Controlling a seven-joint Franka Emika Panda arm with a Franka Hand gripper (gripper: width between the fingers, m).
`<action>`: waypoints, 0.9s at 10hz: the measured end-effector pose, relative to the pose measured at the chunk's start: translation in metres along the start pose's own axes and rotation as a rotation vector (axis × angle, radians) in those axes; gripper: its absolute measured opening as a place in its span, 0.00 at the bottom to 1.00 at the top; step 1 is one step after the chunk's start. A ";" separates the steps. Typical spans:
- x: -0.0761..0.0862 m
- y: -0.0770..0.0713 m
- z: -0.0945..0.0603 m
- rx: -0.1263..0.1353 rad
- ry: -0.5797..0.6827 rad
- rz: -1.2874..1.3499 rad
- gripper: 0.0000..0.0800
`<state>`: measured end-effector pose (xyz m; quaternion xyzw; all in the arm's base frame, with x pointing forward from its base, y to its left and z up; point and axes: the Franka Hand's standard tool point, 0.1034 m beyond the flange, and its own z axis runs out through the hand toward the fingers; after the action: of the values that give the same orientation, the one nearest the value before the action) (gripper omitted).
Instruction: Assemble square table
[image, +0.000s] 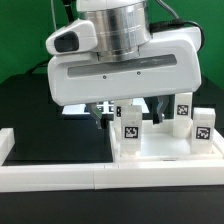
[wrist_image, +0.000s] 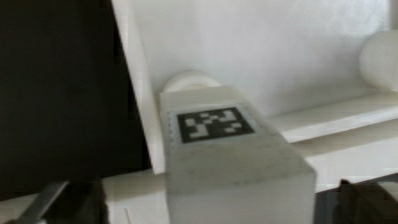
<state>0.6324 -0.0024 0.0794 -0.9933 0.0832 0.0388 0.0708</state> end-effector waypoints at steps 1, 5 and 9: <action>0.000 0.000 0.000 0.000 0.000 0.000 0.63; 0.000 -0.001 0.001 0.003 -0.001 0.231 0.36; -0.006 -0.001 0.002 0.019 0.081 0.645 0.36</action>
Offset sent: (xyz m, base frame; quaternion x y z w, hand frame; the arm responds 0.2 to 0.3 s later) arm 0.0000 0.0000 0.0000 0.0000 0.0000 0.1938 0.9810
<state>0.6267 -0.0001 0.0782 -0.9157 0.3969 0.0188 0.0607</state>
